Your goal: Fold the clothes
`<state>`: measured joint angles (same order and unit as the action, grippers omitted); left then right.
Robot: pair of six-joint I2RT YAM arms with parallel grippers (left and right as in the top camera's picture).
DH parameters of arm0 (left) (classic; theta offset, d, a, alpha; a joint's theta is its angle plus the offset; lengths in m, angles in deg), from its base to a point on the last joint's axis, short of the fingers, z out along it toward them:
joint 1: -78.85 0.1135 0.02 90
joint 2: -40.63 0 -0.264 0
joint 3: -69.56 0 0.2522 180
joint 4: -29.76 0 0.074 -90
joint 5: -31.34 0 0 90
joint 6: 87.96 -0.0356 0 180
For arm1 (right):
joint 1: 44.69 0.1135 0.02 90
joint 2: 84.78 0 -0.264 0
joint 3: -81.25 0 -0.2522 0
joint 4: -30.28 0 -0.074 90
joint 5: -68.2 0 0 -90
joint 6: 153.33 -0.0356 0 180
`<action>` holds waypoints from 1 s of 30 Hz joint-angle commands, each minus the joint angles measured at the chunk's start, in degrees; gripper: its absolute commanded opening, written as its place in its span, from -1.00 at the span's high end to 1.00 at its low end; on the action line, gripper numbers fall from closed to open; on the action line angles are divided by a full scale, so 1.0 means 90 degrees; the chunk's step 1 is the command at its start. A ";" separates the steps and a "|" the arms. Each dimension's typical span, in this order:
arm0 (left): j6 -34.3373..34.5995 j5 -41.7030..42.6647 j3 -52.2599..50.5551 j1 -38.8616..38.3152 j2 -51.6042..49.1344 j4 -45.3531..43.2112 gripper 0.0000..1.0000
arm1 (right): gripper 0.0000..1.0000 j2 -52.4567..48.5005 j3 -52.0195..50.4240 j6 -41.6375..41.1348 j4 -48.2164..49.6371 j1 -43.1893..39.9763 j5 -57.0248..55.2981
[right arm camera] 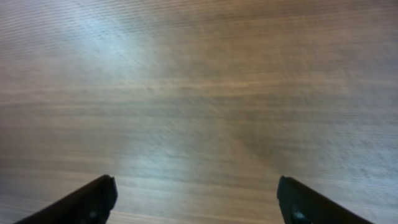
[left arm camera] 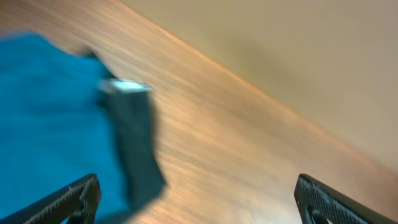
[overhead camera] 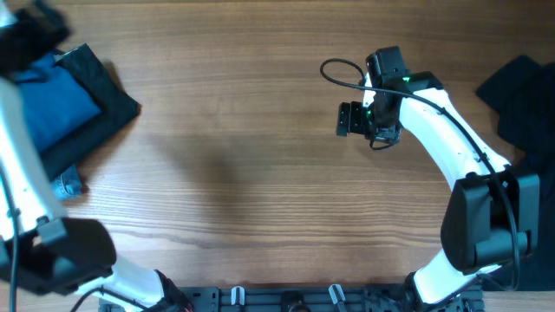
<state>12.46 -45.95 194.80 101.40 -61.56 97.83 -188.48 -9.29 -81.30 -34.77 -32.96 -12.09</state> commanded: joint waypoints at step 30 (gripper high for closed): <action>0.0274 -0.1015 -0.1744 -0.3436 0.0580 0.3521 -1.00 | -0.99 0.2599 0.0248 0.0746 -0.1678 -0.1382 0.0022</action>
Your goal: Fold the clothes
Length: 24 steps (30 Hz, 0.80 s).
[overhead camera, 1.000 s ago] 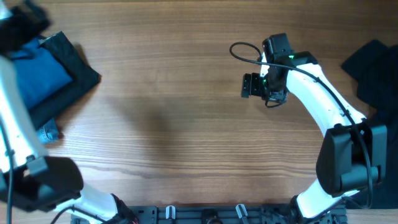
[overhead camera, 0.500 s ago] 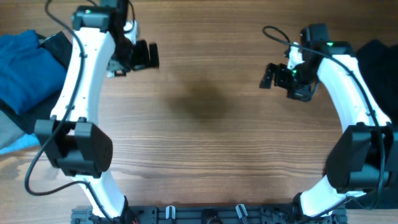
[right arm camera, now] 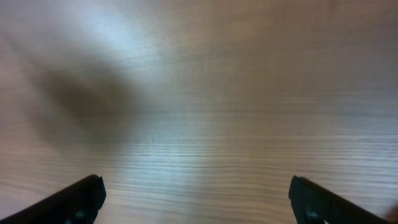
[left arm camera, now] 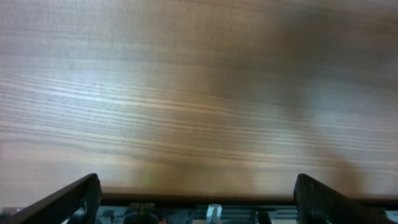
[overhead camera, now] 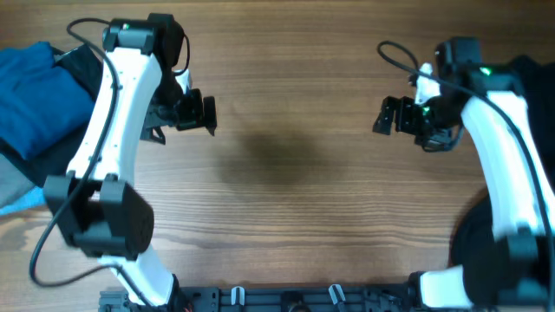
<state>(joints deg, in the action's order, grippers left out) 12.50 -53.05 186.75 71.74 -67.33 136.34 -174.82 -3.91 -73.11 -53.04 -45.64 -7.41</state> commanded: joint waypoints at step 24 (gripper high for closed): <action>0.0602 -0.0777 -0.5591 -0.0163 0.7961 -0.4495 -1.00 | -1.00 0.3691 -0.2939 -0.0600 0.2038 0.0024 -0.1061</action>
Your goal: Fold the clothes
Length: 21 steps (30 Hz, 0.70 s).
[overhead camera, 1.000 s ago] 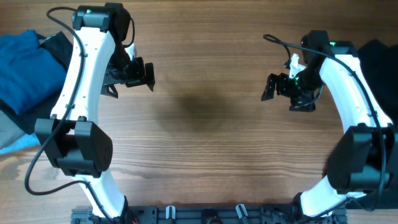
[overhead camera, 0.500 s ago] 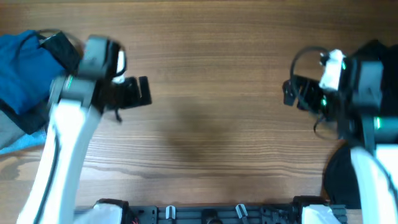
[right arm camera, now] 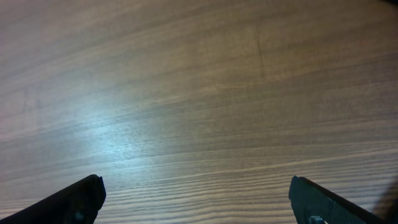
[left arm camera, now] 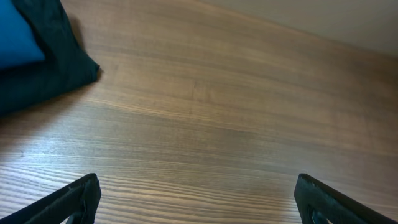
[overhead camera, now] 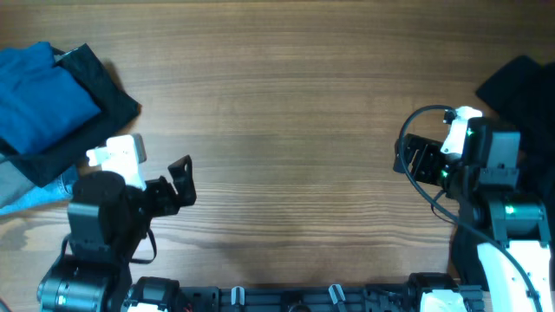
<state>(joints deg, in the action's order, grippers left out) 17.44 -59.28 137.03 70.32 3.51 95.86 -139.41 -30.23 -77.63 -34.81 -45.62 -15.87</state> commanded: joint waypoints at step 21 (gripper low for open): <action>0.0053 -0.0085 -0.0066 -0.0005 0.0075 0.0002 -1.00 | -0.99 -0.0903 -0.0017 -0.0092 0.0131 0.0024 -0.0238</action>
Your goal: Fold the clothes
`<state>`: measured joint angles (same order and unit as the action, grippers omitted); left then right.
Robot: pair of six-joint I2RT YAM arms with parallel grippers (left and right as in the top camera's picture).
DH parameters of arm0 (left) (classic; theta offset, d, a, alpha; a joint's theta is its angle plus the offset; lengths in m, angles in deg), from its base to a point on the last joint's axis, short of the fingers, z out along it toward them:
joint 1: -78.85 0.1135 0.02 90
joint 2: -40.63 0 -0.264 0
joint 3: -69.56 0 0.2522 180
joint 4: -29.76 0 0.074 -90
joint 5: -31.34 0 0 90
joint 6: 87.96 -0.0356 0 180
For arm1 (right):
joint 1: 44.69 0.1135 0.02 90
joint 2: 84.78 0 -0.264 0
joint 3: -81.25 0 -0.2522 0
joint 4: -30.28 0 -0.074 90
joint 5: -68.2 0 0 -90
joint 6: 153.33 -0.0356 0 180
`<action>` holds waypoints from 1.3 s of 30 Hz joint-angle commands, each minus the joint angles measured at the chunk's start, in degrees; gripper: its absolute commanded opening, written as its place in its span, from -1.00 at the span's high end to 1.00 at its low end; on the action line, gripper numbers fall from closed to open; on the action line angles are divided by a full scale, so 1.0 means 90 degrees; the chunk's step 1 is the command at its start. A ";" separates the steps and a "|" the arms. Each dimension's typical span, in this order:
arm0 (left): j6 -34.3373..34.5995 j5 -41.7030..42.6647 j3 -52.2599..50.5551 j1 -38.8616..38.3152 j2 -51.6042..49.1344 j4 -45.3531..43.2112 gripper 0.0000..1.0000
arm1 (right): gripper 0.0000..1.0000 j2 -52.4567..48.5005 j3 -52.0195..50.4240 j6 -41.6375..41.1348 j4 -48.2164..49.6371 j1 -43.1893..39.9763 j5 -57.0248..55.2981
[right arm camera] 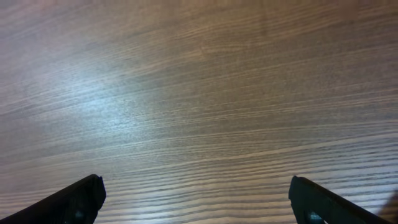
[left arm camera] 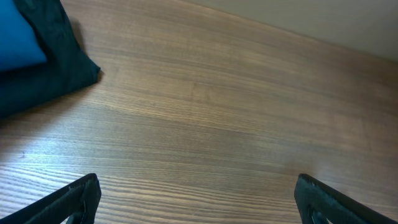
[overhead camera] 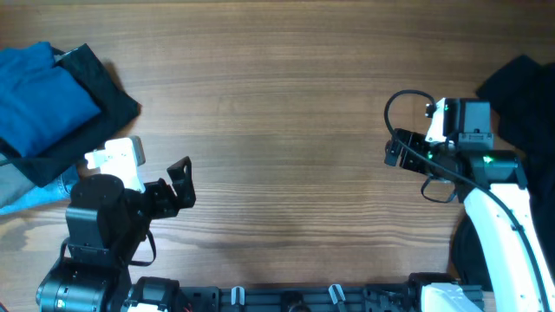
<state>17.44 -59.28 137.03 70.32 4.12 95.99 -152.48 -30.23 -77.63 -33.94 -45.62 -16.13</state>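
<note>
A folded blue garment (overhead camera: 39, 91) lies on a folded black one (overhead camera: 95, 113) at the table's far left; both also show in the left wrist view, the blue garment (left arm camera: 18, 40) and the black one (left arm camera: 53, 74). A dark unfolded garment (overhead camera: 520, 95) lies at the right edge. My left gripper (overhead camera: 184, 180) is open over bare wood near the front left, fingertips (left arm camera: 74, 199) wide apart. My right gripper (overhead camera: 399, 154) is open too, over bare wood left of the dark garment, with nothing between its fingertips (right arm camera: 78, 199).
A grey and light blue cloth edge (overhead camera: 22, 192) pokes out under the stack at the left. The wooden table (overhead camera: 286, 130) stretches between the arms. A black rail (overhead camera: 286, 299) runs along the front edge.
My right gripper has moved a little away from the front edge and to the left. The left arm and the clothes have not moved.
First my left gripper was over the folded stack at the far left and my right one open over mid-table. Then both stood open above the table's far half. Later both were drawn back near the front edge, open and empty, and remain so.
</note>
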 commanded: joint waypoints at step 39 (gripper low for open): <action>0.0053 -0.0085 -0.0066 -0.0005 0.0007 -0.0012 -1.00 | -1.00 0.7507 -0.5476 0.0238 0.5435 0.0022 0.0398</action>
<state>17.44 -59.28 136.88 70.32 4.12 96.08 -86.08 -75.91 -73.81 11.72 -45.62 -13.81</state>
